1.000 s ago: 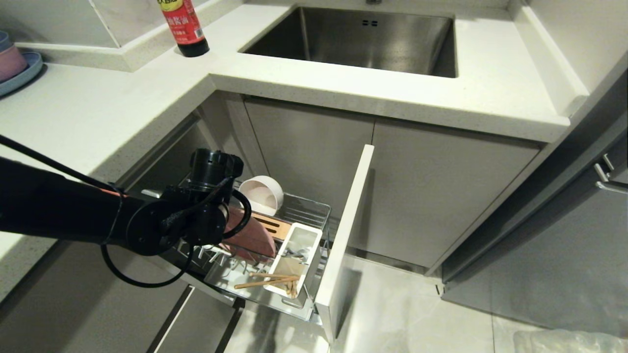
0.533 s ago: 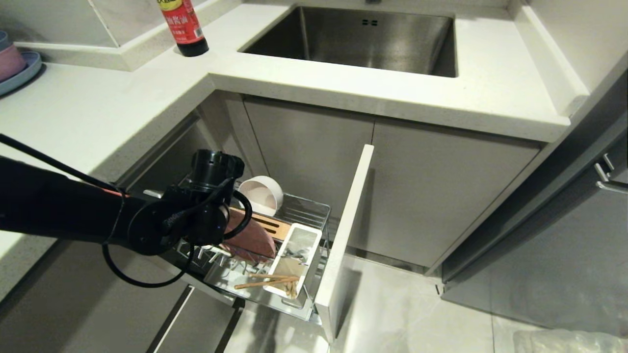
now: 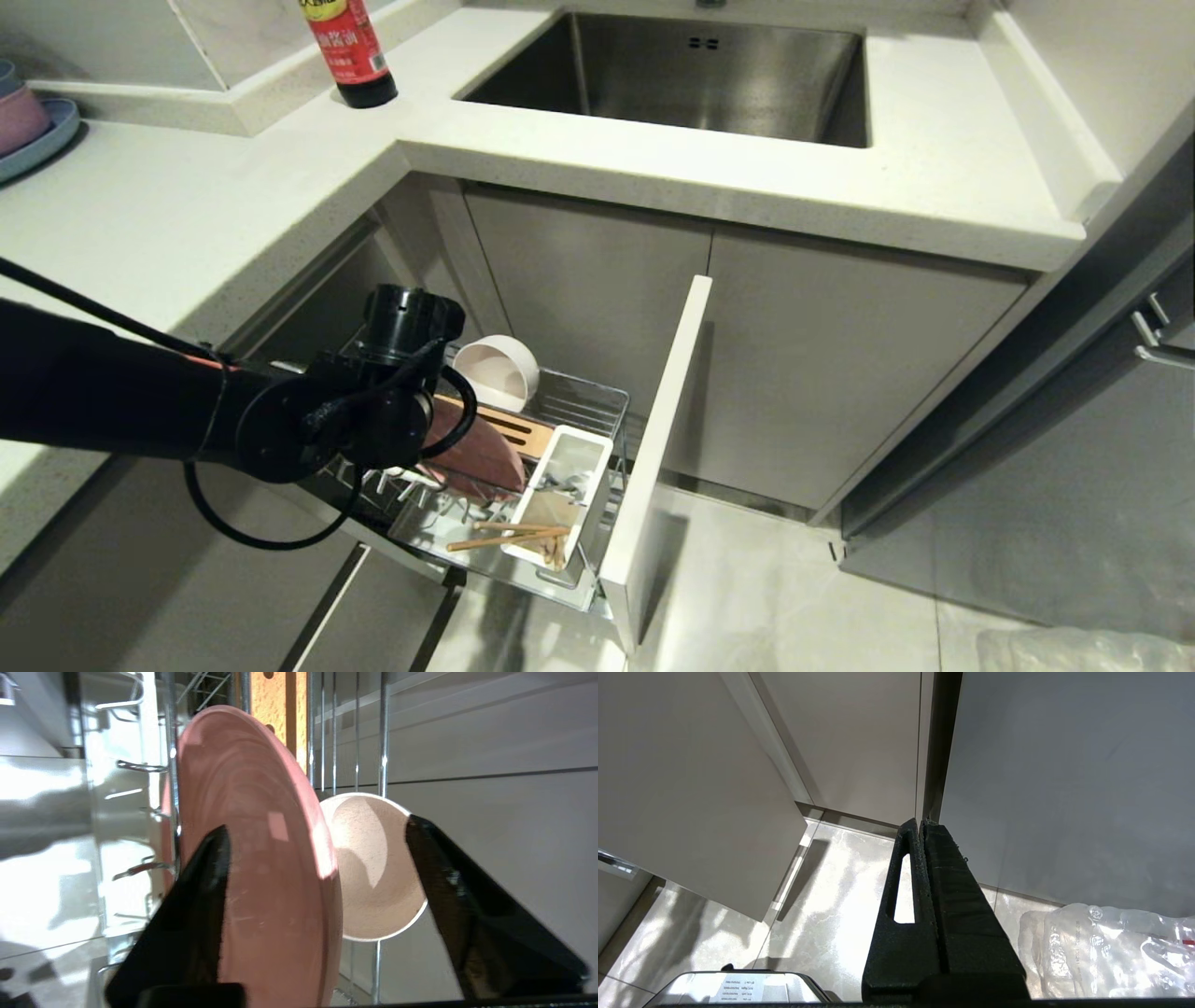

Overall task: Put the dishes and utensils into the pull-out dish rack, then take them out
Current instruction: Pick up the plate and place it in the cupboard, then take the plate out of the cupboard

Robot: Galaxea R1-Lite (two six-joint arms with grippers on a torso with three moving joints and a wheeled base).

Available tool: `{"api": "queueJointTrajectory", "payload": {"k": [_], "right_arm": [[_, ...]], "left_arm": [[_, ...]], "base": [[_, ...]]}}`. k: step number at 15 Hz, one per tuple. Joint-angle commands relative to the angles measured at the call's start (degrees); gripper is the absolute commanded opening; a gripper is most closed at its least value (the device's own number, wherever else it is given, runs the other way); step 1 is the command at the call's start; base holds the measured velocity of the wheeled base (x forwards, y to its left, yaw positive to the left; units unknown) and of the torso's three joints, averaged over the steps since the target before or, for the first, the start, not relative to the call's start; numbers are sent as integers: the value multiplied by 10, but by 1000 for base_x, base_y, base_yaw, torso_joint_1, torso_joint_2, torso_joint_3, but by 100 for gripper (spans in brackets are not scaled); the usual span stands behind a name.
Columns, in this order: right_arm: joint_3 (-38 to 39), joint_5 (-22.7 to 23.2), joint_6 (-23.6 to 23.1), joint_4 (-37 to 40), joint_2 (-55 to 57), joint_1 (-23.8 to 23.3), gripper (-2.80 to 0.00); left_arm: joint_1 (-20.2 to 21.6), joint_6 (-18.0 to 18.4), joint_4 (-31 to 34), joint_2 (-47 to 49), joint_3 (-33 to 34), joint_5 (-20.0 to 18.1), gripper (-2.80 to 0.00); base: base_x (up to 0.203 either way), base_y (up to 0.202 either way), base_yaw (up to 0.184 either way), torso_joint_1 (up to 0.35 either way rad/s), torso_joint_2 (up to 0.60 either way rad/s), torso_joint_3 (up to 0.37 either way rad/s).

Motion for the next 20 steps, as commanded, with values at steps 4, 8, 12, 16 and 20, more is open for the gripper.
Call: {"api": "queueJointTrajectory", "payload": {"k": [4, 8, 12, 16, 20], "right_arm": [[0, 0, 0, 0, 0, 0, -280], [-1, 0, 0, 0, 0, 0, -280], [-1, 0, 0, 0, 0, 0, -280], [0, 0, 0, 0, 0, 0, -280], [0, 0, 0, 0, 0, 0, -280]], "left_arm": [[-11, -6, 47, -36, -9, 3, 0], [-23, -5, 77, -76, -9, 3, 0], [-42, 0, 124, -130, -18, 2, -280], [-73, 2, 229, -175, -78, 3, -280], [-112, 31, 317, -227, -160, 4, -280]], "base": [[0, 0, 0, 0, 0, 0], [0, 0, 0, 0, 0, 0], [0, 0, 0, 0, 0, 0], [0, 0, 0, 0, 0, 0], [0, 0, 0, 0, 0, 0]]}}
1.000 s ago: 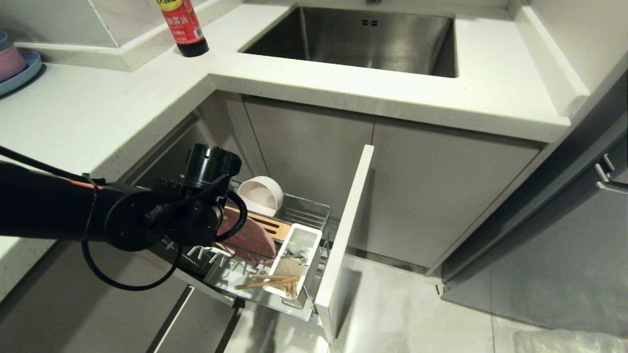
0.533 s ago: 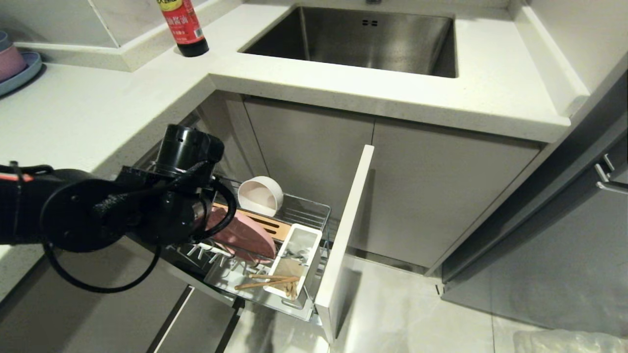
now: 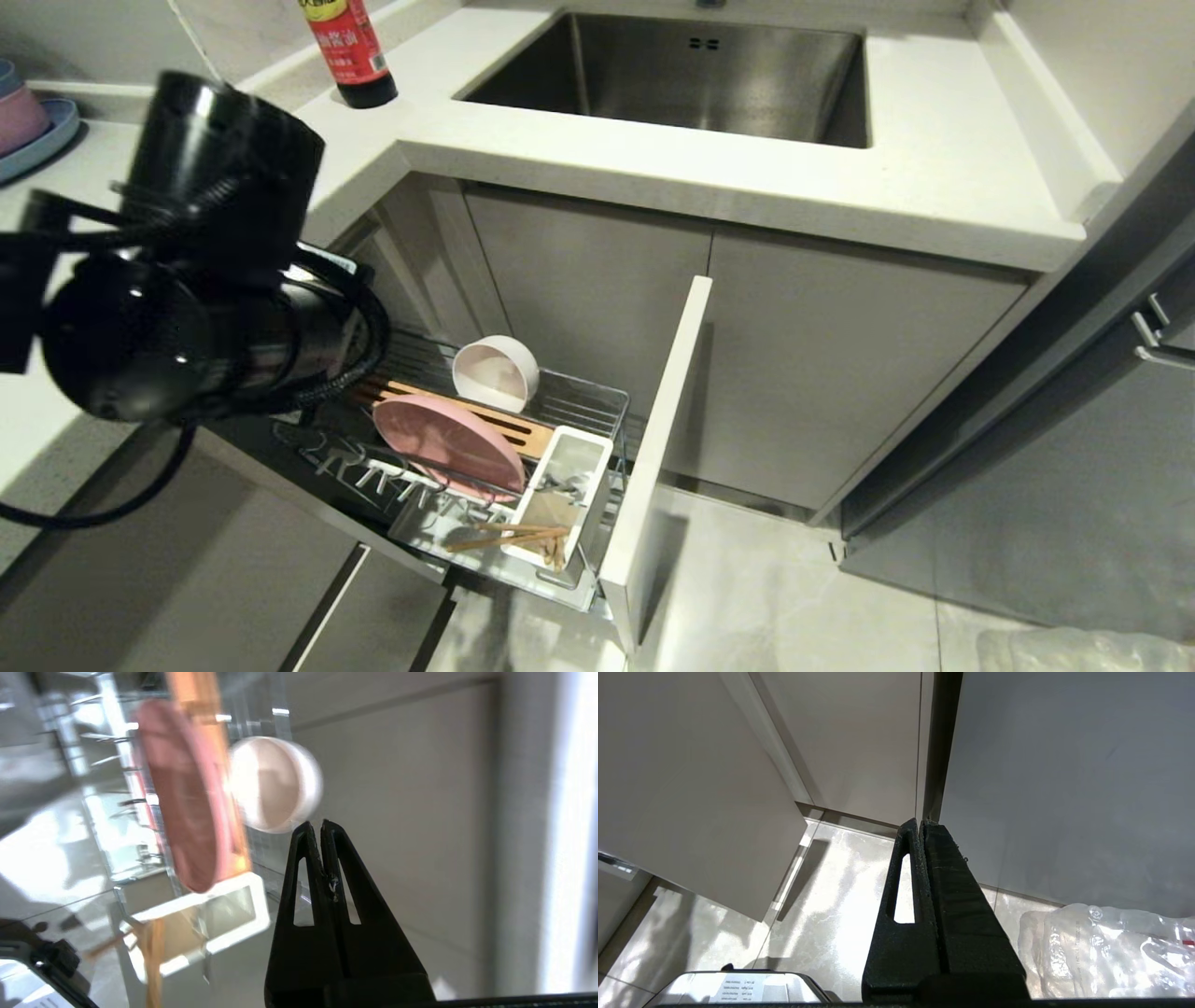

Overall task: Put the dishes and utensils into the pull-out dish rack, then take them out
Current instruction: Take the plate out of the cupboard

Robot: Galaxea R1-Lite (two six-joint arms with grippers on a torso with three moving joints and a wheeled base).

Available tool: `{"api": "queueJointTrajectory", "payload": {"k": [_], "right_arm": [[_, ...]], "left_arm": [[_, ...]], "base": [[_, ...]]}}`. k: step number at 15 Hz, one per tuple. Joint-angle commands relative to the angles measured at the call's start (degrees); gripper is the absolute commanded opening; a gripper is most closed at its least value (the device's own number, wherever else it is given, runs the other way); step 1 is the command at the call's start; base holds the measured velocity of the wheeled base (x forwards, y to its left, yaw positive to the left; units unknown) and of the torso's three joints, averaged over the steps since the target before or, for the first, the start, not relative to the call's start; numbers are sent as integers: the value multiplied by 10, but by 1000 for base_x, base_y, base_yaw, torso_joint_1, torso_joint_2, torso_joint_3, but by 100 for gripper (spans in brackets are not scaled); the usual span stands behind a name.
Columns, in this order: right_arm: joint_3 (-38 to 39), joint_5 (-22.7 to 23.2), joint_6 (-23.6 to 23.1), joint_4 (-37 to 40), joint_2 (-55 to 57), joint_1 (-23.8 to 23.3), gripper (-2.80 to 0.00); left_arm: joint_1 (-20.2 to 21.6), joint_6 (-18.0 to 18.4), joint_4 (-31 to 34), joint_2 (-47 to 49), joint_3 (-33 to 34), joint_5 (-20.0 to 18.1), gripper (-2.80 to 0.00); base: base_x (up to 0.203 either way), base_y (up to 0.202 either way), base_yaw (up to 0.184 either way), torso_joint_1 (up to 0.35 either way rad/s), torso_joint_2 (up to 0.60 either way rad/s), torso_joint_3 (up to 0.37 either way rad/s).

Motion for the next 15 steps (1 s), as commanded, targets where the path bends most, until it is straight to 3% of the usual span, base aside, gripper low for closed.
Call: {"api": "queueJointTrajectory", "payload": {"k": [1, 4, 8, 11, 13, 15], "right_arm": [[0, 0, 0, 0, 0, 0, -280], [0, 0, 0, 0, 0, -1, -280], [0, 0, 0, 0, 0, 0, -280], [0, 0, 0, 0, 0, 0, -280], [0, 0, 0, 0, 0, 0, -280], [0, 0, 0, 0, 0, 0, -280]], "left_arm": [[-17, 17, 24, -39, -40, 3, -280], [-29, 118, 80, -78, -127, 1, -280], [-4, 390, 114, -176, -222, -30, -280], [92, 551, 117, -254, -249, -127, -280], [151, 613, 122, -307, -252, -193, -280], [202, 643, 164, -361, -251, -254, -280]], "base": [[0, 0, 0, 0, 0, 0], [0, 0, 0, 0, 0, 0], [0, 0, 0, 0, 0, 0], [0, 0, 0, 0, 0, 0], [0, 0, 0, 0, 0, 0], [0, 0, 0, 0, 0, 0]]}}
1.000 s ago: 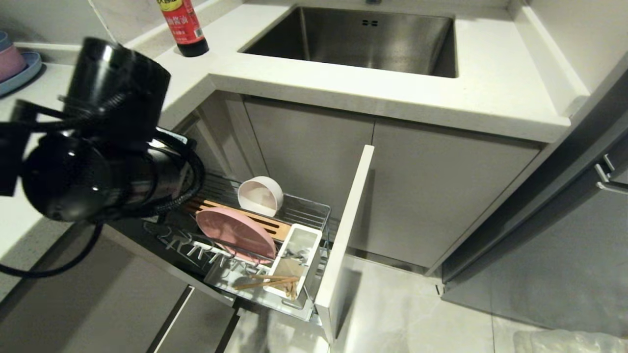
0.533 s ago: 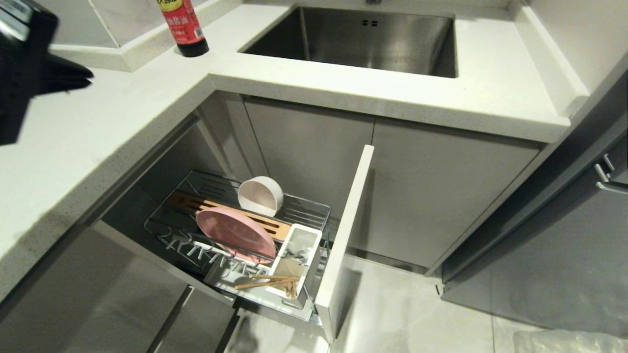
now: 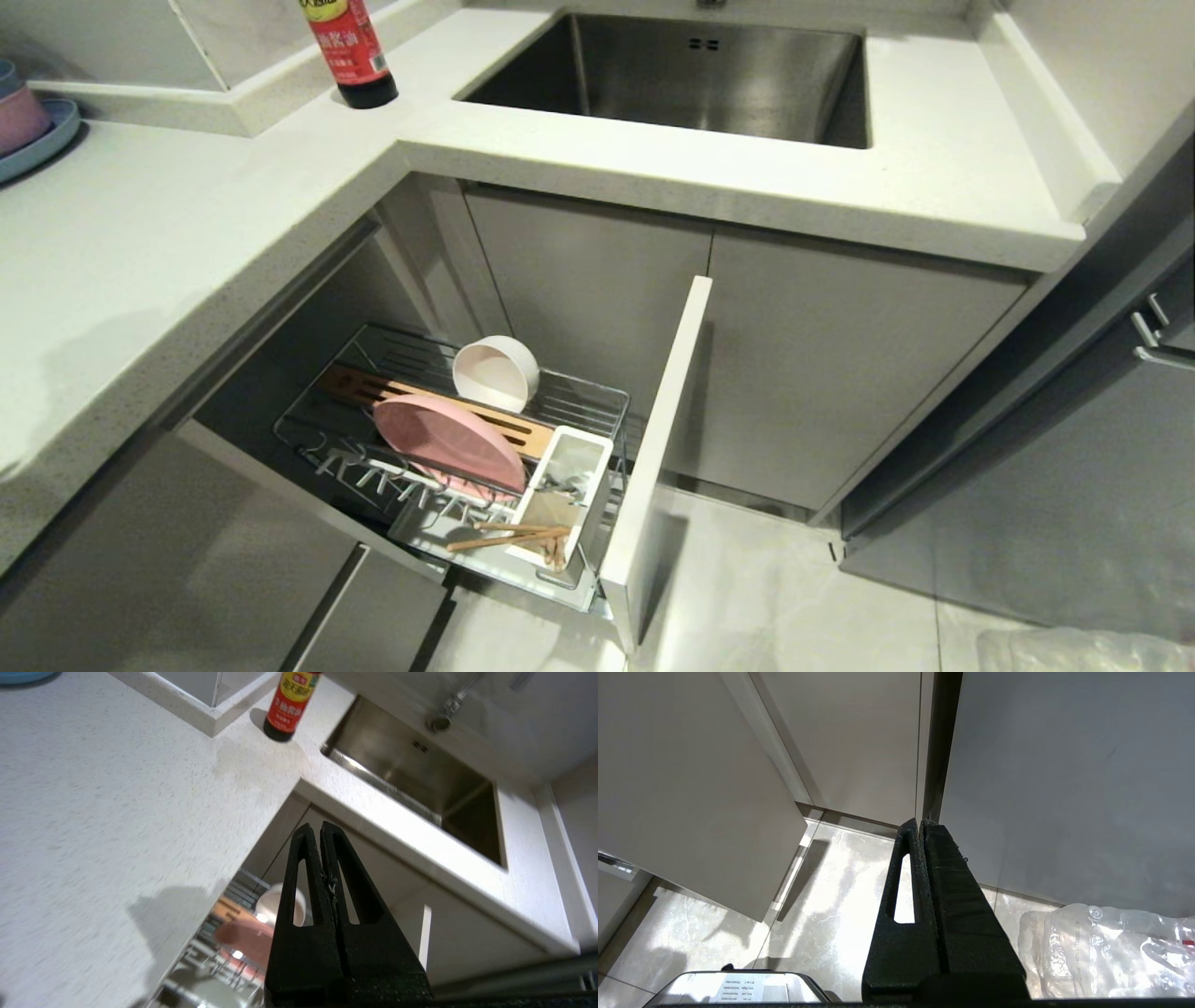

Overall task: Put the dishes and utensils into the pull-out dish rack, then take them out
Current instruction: Take the plate out of the cupboard

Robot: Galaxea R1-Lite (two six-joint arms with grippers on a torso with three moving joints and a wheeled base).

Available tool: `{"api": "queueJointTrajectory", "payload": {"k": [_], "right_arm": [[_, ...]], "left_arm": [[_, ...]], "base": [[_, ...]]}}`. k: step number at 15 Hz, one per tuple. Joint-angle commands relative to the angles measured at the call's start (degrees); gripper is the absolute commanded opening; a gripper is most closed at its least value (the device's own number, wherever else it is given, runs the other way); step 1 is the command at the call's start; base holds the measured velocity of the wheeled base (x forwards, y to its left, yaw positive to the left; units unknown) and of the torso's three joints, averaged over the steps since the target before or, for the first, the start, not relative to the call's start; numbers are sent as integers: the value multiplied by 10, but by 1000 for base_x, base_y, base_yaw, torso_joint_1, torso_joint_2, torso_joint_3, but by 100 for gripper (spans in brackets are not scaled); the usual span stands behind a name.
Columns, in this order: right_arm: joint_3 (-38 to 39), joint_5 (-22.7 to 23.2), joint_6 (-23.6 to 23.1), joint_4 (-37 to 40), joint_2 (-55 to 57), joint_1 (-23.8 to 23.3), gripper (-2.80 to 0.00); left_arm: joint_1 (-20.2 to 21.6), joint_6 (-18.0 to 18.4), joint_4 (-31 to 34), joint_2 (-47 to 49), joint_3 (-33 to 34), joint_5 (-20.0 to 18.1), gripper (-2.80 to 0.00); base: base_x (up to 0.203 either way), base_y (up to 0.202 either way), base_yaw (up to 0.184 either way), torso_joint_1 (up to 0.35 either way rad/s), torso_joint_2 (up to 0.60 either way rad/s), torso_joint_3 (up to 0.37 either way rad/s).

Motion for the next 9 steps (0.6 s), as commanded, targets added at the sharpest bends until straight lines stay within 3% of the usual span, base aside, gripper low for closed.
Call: {"api": "queueJointTrajectory", "payload": {"k": [1, 4, 9], "right_arm": [[0, 0, 0, 0, 0, 0, -280], [0, 0, 0, 0, 0, 0, -280], [0, 0, 0, 0, 0, 0, -280]], "left_arm": [[42, 11, 37, -77, 0, -52, -280], [91, 44, 112, -183, 28, -155, -280], [152, 109, 98, -352, 273, -204, -280]], "base": [[0, 0, 0, 0, 0, 0], [0, 0, 0, 0, 0, 0], [0, 0, 0, 0, 0, 0]]}}
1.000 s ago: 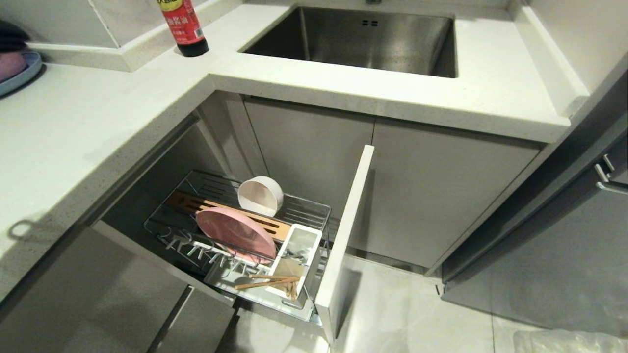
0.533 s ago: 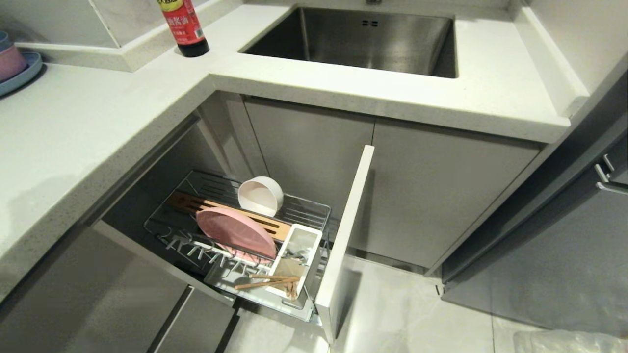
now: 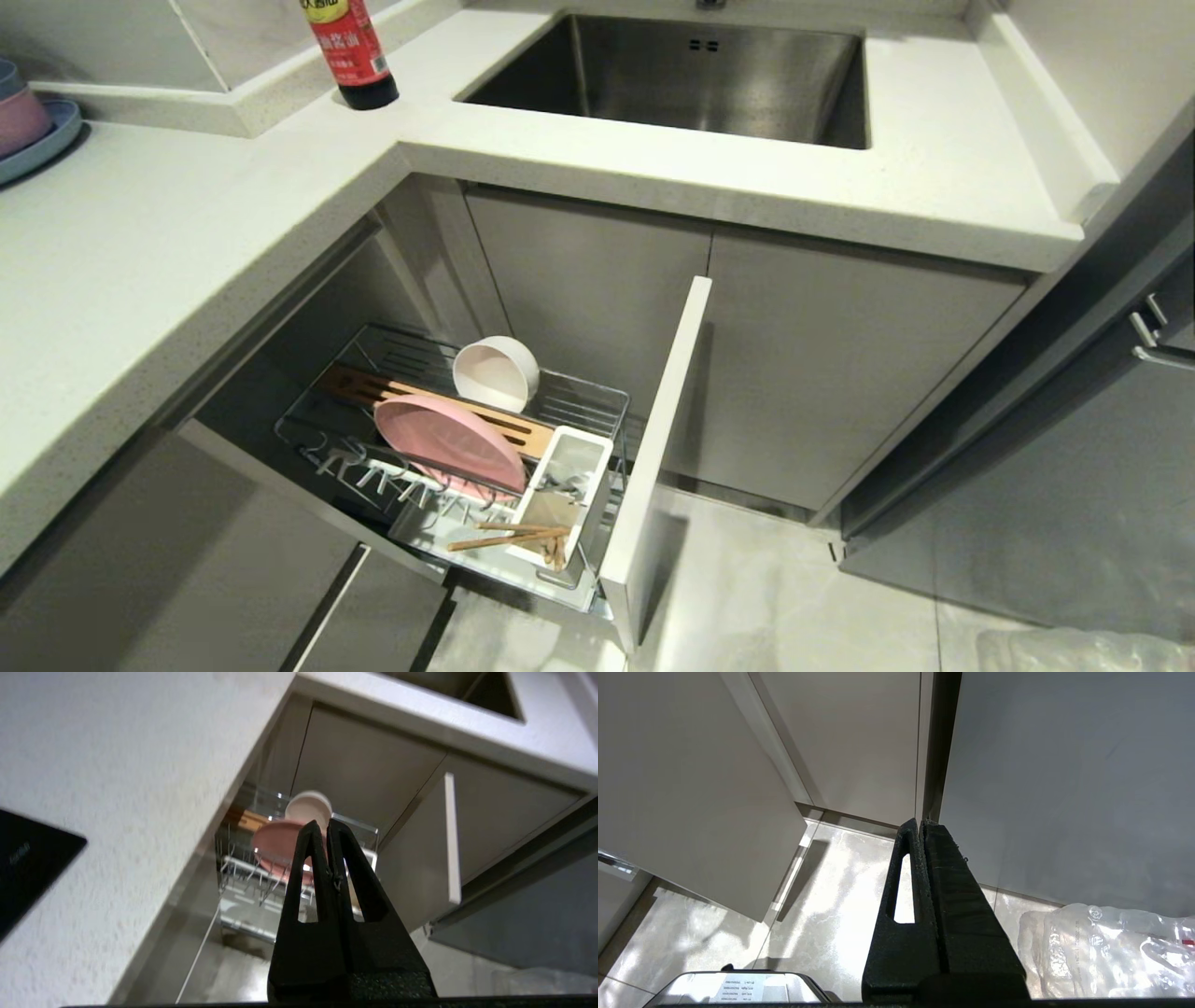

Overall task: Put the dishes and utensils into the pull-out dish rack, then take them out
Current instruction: Take the plate out of the cupboard

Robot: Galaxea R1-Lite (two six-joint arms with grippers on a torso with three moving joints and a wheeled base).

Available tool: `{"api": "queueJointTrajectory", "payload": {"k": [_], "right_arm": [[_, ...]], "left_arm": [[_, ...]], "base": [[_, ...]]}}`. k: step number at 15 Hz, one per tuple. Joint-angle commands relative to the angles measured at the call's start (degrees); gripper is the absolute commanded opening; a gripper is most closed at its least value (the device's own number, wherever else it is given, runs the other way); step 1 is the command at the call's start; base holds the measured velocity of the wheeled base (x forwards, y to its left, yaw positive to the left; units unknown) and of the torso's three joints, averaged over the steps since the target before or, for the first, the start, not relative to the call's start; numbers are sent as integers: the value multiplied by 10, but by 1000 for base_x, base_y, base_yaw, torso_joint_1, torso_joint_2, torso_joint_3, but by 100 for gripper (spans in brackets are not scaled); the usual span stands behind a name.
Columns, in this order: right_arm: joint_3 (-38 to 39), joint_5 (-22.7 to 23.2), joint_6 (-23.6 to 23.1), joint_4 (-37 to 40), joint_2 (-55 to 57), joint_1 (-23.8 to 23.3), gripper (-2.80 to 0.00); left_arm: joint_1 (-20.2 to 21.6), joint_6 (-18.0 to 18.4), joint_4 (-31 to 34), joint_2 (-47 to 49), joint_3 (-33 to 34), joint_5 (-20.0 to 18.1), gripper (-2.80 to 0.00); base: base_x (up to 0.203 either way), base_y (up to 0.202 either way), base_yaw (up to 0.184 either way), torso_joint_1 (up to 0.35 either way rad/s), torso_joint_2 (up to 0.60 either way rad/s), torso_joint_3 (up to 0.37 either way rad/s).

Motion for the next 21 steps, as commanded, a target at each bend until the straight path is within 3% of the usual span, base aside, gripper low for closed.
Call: {"api": "queueJointTrajectory", "payload": {"k": [1, 5, 8, 11, 13, 18, 21], "right_arm": [[0, 0, 0, 0, 0, 0, -280], [0, 0, 0, 0, 0, 0, -280], [0, 0, 0, 0, 0, 0, -280], [0, 0, 0, 0, 0, 0, -280], [0, 0, 0, 0, 0, 0, -280], [0, 0, 0, 0, 0, 0, -280], [0, 0, 0, 0, 0, 0, -280]], "left_arm": [[15, 4, -15, -80, 88, -7, -280], [18, 34, -117, -147, 282, -15, -280], [13, 83, -223, -197, 432, -18, -280], [11, 103, -263, -236, 523, -23, -280], [11, 106, -306, -239, 580, -23, -280], [11, 111, -536, -239, 758, -15, -280], [12, 74, -509, -239, 757, 7, -280]], "base": [[0, 0, 0, 0, 0, 0], [0, 0, 0, 0, 0, 0], [0, 0, 0, 0, 0, 0], [0, 0, 0, 0, 0, 0], [0, 0, 0, 0, 0, 0], [0, 0, 0, 0, 0, 0], [0, 0, 0, 0, 0, 0]]}}
